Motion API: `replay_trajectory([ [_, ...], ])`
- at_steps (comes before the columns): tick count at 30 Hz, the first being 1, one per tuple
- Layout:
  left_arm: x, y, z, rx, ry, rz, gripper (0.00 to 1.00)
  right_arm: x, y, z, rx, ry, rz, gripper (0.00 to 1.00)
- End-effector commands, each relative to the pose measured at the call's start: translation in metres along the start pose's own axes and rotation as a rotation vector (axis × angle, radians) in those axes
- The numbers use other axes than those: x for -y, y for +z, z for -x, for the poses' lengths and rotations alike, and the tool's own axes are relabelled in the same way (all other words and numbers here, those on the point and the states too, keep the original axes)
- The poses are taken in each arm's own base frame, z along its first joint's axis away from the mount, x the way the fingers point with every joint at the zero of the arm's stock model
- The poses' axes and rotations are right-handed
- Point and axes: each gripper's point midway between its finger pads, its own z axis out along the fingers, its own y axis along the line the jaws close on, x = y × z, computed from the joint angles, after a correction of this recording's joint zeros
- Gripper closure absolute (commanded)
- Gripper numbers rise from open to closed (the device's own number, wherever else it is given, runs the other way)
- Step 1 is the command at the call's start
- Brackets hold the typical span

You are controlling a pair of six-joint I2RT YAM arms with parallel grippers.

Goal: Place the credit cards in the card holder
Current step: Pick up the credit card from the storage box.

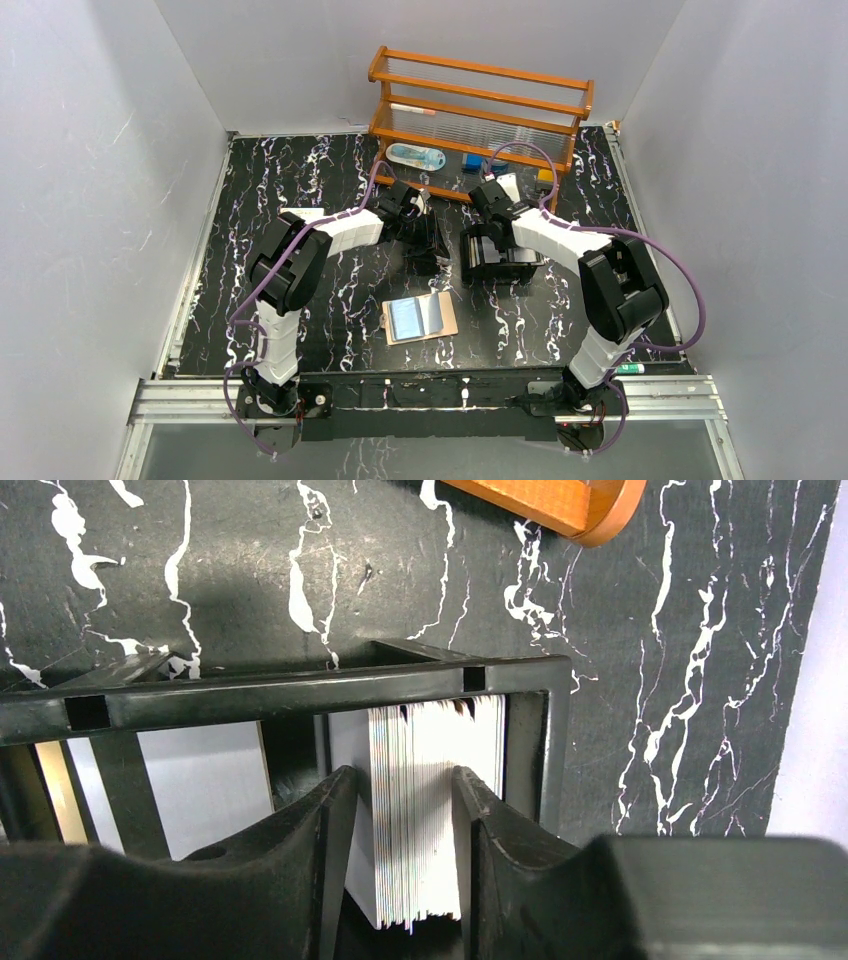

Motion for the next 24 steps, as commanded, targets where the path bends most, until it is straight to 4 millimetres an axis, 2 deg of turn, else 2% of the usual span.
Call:
replay_trajectory([
  [1, 0.01, -0.012, -0.004, 0.002, 0.019, -0.021, 0.58, 0.006, 0.002, 0.003, 0.02, 0.013, -0.044, 0.56],
  [8, 0.012, -0.014, -0.003, 0.008, 0.021, -0.024, 0.58, 0.017, -0.015, 0.021, 0.072, 0.038, -0.051, 0.68],
  [12, 0.011, -0.014, -0.004, 0.006, 0.018, -0.023, 0.58, 0.014, -0.022, 0.028, 0.099, 0.047, -0.006, 0.76],
  [16, 0.012, -0.014, -0.005, 0.005, 0.018, -0.025, 0.58, 0.014, -0.027, 0.033, 0.112, 0.054, 0.009, 0.8],
  [17, 0.012, -0.015, -0.005, 0.005, 0.019, -0.025, 0.58, 0.014, -0.028, 0.034, 0.113, 0.055, 0.01, 0.83],
  [20, 0.012, -0.017, -0.005, 0.007, 0.019, -0.024, 0.58, 0.011, -0.034, 0.04, 0.125, 0.055, 0.048, 1.0],
  [24, 0.011, -0.022, -0.007, 0.003, 0.019, -0.008, 0.58, 0.006, -0.048, 0.048, 0.138, 0.07, 0.112, 1.0],
])
